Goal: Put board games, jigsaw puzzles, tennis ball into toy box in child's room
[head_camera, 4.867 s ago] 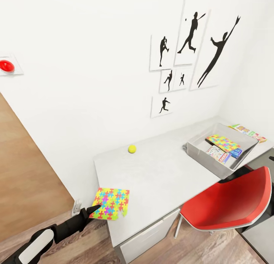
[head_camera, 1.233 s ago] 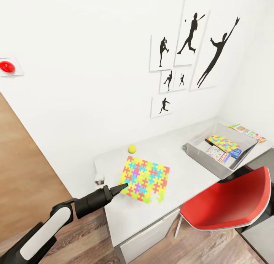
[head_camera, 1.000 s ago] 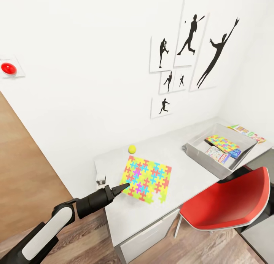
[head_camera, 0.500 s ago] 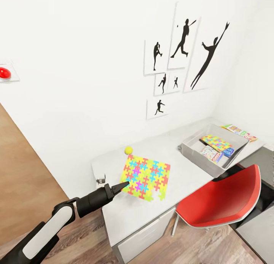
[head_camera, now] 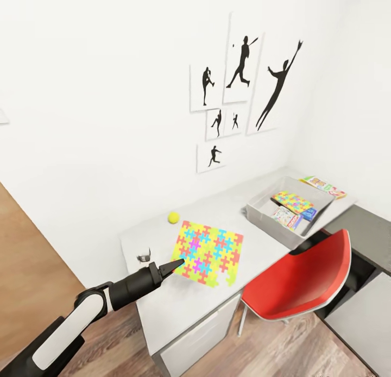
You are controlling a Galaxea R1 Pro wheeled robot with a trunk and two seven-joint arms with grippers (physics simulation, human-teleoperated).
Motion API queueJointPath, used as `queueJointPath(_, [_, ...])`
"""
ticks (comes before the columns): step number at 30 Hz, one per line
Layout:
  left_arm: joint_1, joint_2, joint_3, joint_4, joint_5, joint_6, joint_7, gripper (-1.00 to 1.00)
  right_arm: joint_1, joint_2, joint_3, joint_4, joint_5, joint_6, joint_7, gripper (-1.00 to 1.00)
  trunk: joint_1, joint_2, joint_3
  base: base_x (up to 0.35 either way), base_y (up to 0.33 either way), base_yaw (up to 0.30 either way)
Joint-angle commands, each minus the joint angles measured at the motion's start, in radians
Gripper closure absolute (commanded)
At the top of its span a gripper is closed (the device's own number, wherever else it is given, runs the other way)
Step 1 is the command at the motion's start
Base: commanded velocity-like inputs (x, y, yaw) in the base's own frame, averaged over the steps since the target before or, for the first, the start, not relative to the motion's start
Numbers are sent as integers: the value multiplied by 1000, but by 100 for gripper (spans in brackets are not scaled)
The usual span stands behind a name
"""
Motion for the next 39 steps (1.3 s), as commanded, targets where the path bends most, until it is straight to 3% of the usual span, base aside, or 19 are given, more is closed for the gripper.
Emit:
queueJointPath(1, [-1,1,-1,0,7,3,2,100,-2,6,-1,0,2,4,12,-100,-3,5,2,0,0,-84])
queueJointPath(4, [-1,1,2,0,7,3,2,100,-2,23,-1,1,-2,4,38,-100,-3,5,3,0,0,-69])
queueJointPath(12, [-1,2,6,0,6,2,2,100,-2,82,-2,0,-5,5,209,-100,-3,5,4,0,0,-24])
queueJointPath(19, [-1,2,4,0,5,2,2,100,-1,112,-1,1,-3,4,250,-100,-3,5,5,0,0,-7])
queueJointPath(23, [-1,2,3,0,4,2,2,100,-2,158,0,1,0,0,265,-100,-3,5,5,0,0,-3])
queueJointPath(30, [-1,2,5,1,4,2,2,100,-2,209,14,2,6,-8,260,-100,-3,5,5,0,0,-1])
queueJointPath(34, [-1,2,7,15,4,2,2,100,-2,264,86,2,37,-26,215,-100,-3,5,5,0,0,0])
queueJointPath(35, [-1,2,7,15,4,2,2,100,-2,264,86,2,37,-26,215,-100,-3,5,5,0,0,0])
queueJointPath(37, [-1,2,7,28,4,2,2,100,-2,291,134,3,62,-40,175,-100,-3,5,5,0,0,0])
queueJointPath(39, [-1,2,7,34,4,2,2,100,-2,305,156,4,74,-47,152,-100,-3,5,5,0,0,0])
